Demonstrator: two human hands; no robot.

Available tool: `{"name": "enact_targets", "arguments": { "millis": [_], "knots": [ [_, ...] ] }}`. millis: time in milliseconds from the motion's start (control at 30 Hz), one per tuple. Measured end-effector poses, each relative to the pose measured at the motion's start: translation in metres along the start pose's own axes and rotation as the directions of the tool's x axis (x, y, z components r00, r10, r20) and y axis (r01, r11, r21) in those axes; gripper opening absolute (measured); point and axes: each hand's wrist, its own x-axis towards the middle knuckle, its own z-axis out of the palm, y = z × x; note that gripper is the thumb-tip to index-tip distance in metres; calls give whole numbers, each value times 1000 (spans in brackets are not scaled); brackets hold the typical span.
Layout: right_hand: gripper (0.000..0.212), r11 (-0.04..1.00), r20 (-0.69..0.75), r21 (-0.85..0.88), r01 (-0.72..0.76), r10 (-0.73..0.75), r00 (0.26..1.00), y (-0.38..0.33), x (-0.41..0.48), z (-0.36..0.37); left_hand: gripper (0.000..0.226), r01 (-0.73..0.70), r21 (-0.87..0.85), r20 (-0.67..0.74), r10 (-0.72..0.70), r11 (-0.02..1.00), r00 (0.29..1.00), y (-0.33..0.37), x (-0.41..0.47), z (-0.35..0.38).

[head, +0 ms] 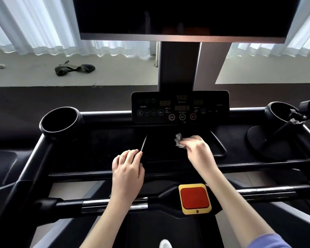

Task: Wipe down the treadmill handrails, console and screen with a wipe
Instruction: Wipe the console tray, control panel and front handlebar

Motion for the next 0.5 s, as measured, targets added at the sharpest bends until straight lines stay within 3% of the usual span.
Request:
{"name": "enact_targets", "arguments": {
  "millis": [100, 267, 400, 500],
  "knots": [
    [26, 991, -50, -1, -135, 135, 990, -8, -1, 2, 42, 0, 1, 3, 0, 1000, 1000, 0, 1, 0],
    [28, 992, 101, 70, 107, -114, 988, -12, -21, -7, 42, 7, -5, 0, -7, 1000, 1000, 0, 0, 0],
    [26, 998, -15, 65, 0, 1, 1000, -8, -22, -9, 42, 5, -3, -9, -5, 1000, 1000, 0, 0, 0],
    [30, 980, 104, 186, 66, -87, 991, -20, -32, -3, 42, 5, 2, -17, -5, 1000, 1000, 0, 1, 1]
  ]
}}
